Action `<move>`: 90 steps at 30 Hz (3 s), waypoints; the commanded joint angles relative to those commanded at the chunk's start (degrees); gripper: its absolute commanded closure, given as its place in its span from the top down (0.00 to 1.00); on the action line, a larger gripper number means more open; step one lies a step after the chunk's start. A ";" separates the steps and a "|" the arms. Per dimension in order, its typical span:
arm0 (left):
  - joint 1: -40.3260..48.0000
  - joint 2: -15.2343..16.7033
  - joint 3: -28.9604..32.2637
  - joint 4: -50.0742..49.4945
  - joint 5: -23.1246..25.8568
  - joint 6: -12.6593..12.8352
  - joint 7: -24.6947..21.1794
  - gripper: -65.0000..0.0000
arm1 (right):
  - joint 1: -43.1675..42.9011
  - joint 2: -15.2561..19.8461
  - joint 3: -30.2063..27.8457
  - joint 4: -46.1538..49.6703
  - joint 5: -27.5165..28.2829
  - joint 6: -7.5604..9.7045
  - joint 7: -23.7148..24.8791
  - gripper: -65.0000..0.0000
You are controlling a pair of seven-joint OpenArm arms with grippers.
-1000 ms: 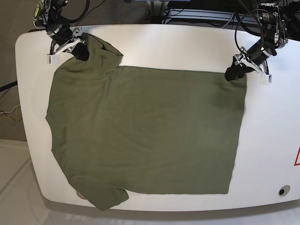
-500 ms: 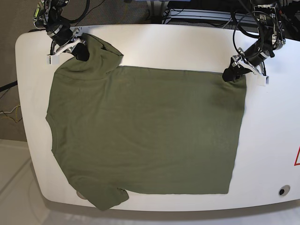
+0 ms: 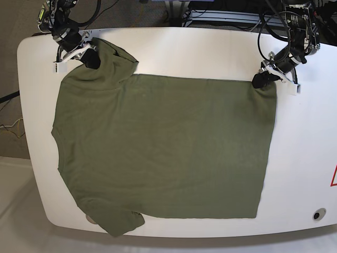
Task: Fold the T-shirt properly
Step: 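Lower the left gripper onto the hem corner and close it, then hold both corners and pull the shirt toward the robot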
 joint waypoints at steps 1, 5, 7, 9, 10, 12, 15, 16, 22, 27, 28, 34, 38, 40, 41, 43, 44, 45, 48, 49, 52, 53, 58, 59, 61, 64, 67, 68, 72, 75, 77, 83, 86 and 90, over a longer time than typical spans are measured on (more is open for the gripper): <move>0.00 -0.18 0.40 -0.27 0.32 -0.05 -1.60 0.60 | 0.02 -0.10 -0.02 -0.01 -0.03 0.23 -0.02 0.00; 0.65 -0.60 0.44 0.40 0.34 -0.21 -2.30 0.62 | 0.04 -0.08 -0.06 -0.12 -0.18 0.42 0.18 0.00; 1.07 -0.73 0.12 1.12 0.26 -0.26 -2.48 0.57 | -0.02 -0.08 -0.06 -0.15 -0.18 0.54 0.28 0.00; 1.65 -0.81 -0.33 2.11 0.12 -0.32 -2.65 0.53 | -0.03 -0.07 0.00 -0.05 -0.19 0.55 0.37 0.00; 2.01 -0.82 -0.61 2.79 0.08 -0.34 -2.81 0.51 | -0.02 -0.09 0.03 0.02 -0.19 0.61 0.48 0.00; 2.71 -0.63 -2.09 4.79 0.06 -0.29 -2.57 0.49 | -0.15 -0.22 0.25 0.23 -0.04 0.65 0.78 0.00; 3.29 -0.44 -4.40 6.70 0.24 -0.19 -1.89 0.51 | -0.28 -0.40 0.42 0.45 0.12 0.66 0.90 0.00; 3.36 -0.45 -5.00 6.86 0.26 -0.18 -1.70 0.50 | -0.31 -0.41 0.44 0.49 0.10 0.70 0.86 0.00; 2.83 -0.43 -8.09 6.37 0.47 -0.21 -0.15 0.50 | -0.28 -0.33 0.40 0.21 0.04 0.74 0.67 0.00; 1.41 -0.12 -10.49 5.54 0.85 -0.71 1.63 0.47 | -0.49 -0.27 0.65 0.92 0.64 1.33 0.60 0.00; 1.21 -0.10 -10.56 5.55 0.85 -0.75 1.85 0.46 | -0.53 -0.28 0.78 1.19 0.68 1.35 0.65 0.00; -0.11 0.01 -9.85 5.64 1.12 -0.91 3.03 0.38 | -0.97 -0.38 1.96 3.21 1.41 1.31 0.89 0.00; -0.17 0.04 -8.85 5.87 0.23 -0.98 4.08 0.25 | -0.93 -0.45 1.91 3.92 0.86 1.01 0.83 0.00; -0.18 0.02 -8.69 5.96 -0.03 -1.17 4.00 0.25 | -0.92 -0.45 1.84 3.95 0.88 1.06 0.80 0.00; -0.18 0.00 -8.64 6.00 -0.20 -1.26 3.94 0.25 | -0.90 -0.45 1.80 3.94 0.91 1.08 0.78 0.00; 0.01 -0.01 -8.70 6.07 -0.57 -1.53 3.41 0.26 | -0.91 -0.47 1.67 3.77 0.95 1.20 0.78 0.00; 0.08 0.01 -8.73 6.10 -0.71 -1.63 3.07 0.27 | -0.91 -0.48 1.55 3.65 0.94 1.24 0.74 0.00; 0.15 0.02 -8.77 6.13 -0.84 -1.73 2.74 0.29 | -0.91 -0.49 1.42 3.53 0.93 1.28 0.70 0.00; 1.02 0.15 -9.40 6.27 -0.72 -1.76 0.62 0.41 | -0.78 -0.51 1.18 2.50 0.78 1.53 0.47 0.00; 1.51 0.20 -9.81 6.35 -0.33 -1.59 -0.74 0.49 | -0.72 -0.54 1.07 1.83 0.64 1.67 0.27 0.00; 1.82 0.50 -10.90 6.50 -0.30 -1.47 -1.85 0.55 | -0.69 -0.56 1.16 1.50 0.44 1.61 0.26 0.00; 1.91 0.61 -11.31 6.53 -0.32 -1.44 -1.97 0.56 | -0.70 -0.55 1.15 1.43 0.36 1.58 0.25 0.00; 1.85 1.15 -12.98 6.61 -0.24 -0.88 -1.65 0.57 | -0.61 -0.58 1.18 1.03 0.09 1.45 0.18 0.00; 1.78 1.26 -13.27 6.64 -0.23 -0.74 -1.51 0.57 | -0.60 -0.57 1.19 0.95 0.05 1.44 0.17 0.00; 1.42 1.74 -13.56 6.80 0.56 -0.41 -1.59 0.59 | -0.53 -0.76 1.17 1.58 -0.51 1.39 -0.06 0.00; 1.37 1.58 -13.22 6.67 0.78 -0.23 -1.72 0.58 | -0.53 -0.78 1.17 1.64 -0.44 1.45 0.01 0.00; 1.18 1.32 -12.72 6.35 0.97 0.13 -1.71 0.57 | -0.53 -0.80 1.21 1.71 -0.37 1.56 -0.04 0.00; 1.08 1.22 -12.50 6.15 1.01 0.40 -1.67 0.56 | -0.51 -0.81 1.23 1.72 -0.36 1.60 -0.03 0.00; 0.62 0.50 -11.26 4.79 1.34 1.82 -1.59 0.48 | -0.46 -0.80 1.28 1.85 -0.33 1.97 -0.26 0.00; 0.26 -0.28 -10.60 3.73 1.44 2.44 -1.75 0.37 | -0.37 -0.78 1.39 1.96 -0.52 2.16 -0.46 0.00; 0.06 -0.76 -10.58 3.39 1.35 2.45 -1.82 0.32 | -0.33 -0.81 1.32 2.08 -0.45 2.16 -0.42 0.00; -0.94 -3.70 -9.81 2.38 2.25 1.43 -1.54 0.26 | -0.31 -0.79 1.37 2.39 -0.87 2.43 -0.14 0.00; -0.97 -3.69 -9.93 2.58 2.57 1.38 -1.29 0.30 | -0.29 -0.77 1.42 2.32 -0.85 2.50 -0.19 0.00; -0.93 -3.20 -10.02 3.00 3.47 1.21 -1.11 0.38 | -0.35 -0.76 1.44 2.24 -0.87 2.63 -0.25 0.00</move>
